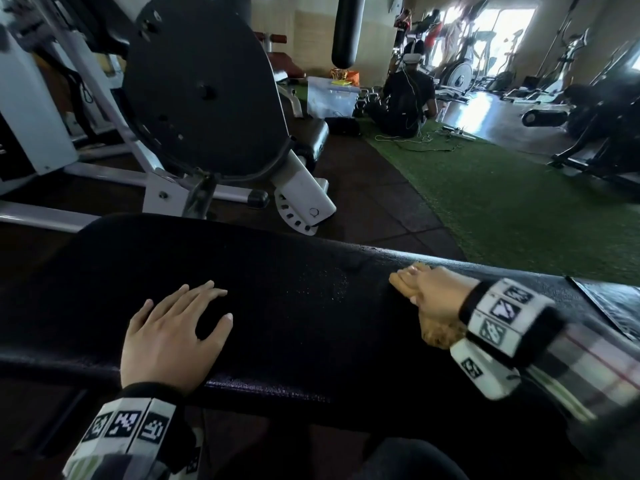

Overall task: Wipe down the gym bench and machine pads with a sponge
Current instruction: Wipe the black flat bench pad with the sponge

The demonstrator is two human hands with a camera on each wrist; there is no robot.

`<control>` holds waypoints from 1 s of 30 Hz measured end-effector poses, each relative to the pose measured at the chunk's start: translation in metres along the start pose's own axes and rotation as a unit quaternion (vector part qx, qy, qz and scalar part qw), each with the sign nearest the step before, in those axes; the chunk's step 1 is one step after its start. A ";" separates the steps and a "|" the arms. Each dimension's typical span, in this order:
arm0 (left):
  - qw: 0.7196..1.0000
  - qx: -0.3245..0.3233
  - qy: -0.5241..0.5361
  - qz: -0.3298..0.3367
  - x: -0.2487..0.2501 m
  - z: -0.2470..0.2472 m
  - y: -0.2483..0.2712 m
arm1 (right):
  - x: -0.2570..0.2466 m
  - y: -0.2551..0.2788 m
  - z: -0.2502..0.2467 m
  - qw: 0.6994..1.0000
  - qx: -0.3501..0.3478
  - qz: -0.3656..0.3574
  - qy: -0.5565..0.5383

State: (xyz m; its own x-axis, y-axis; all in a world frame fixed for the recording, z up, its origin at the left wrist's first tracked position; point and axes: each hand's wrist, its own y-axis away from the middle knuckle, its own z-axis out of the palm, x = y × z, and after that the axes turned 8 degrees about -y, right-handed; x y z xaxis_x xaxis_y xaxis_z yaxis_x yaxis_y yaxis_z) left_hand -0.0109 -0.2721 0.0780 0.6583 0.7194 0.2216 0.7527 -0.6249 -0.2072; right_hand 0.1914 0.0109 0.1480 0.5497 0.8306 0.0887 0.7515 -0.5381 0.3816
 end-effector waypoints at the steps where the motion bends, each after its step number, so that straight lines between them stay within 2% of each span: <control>1: 1.000 0.000 0.000 0.000 0.000 0.000 0.000 | -0.008 0.008 0.001 1.000 -0.003 -0.009 -0.001; 4: 1.000 -0.002 0.002 -0.001 0.001 -0.002 -0.001 | -0.034 0.012 0.000 0.999 -0.010 -0.039 0.012; 9: 1.000 -0.008 -0.001 0.003 0.001 -0.002 0.000 | -0.050 -0.020 -0.015 0.999 -0.002 -0.049 0.006; 13: 1.000 -0.008 -0.008 0.005 -0.001 -0.001 0.000 | -0.032 -0.037 -0.022 1.000 0.015 -0.014 0.001; 16: 1.000 -0.010 -0.008 0.004 -0.001 -0.001 -0.001 | -0.013 -0.031 -0.016 0.999 0.021 0.012 -0.034; 22: 1.000 -0.011 -0.002 0.001 -0.001 0.000 -0.001 | -0.001 -0.042 -0.027 0.996 0.002 0.081 -0.030; 27: 1.000 -0.007 0.000 -0.005 -0.002 0.001 -0.002 | -0.019 -0.079 -0.049 0.997 0.029 0.063 -0.033; 30: 1.000 -0.005 -0.001 -0.003 -0.002 0.001 -0.003 | -0.034 -0.093 -0.052 0.998 0.024 -0.004 -0.066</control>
State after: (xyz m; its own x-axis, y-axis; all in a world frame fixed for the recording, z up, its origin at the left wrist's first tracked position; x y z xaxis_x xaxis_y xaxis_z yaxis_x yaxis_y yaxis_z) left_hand -0.0148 -0.2716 0.0769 0.6537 0.7236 0.2216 0.7568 -0.6234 -0.1965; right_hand 0.0834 0.0403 0.1573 0.5847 0.8104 -0.0366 0.7707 -0.5409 0.3368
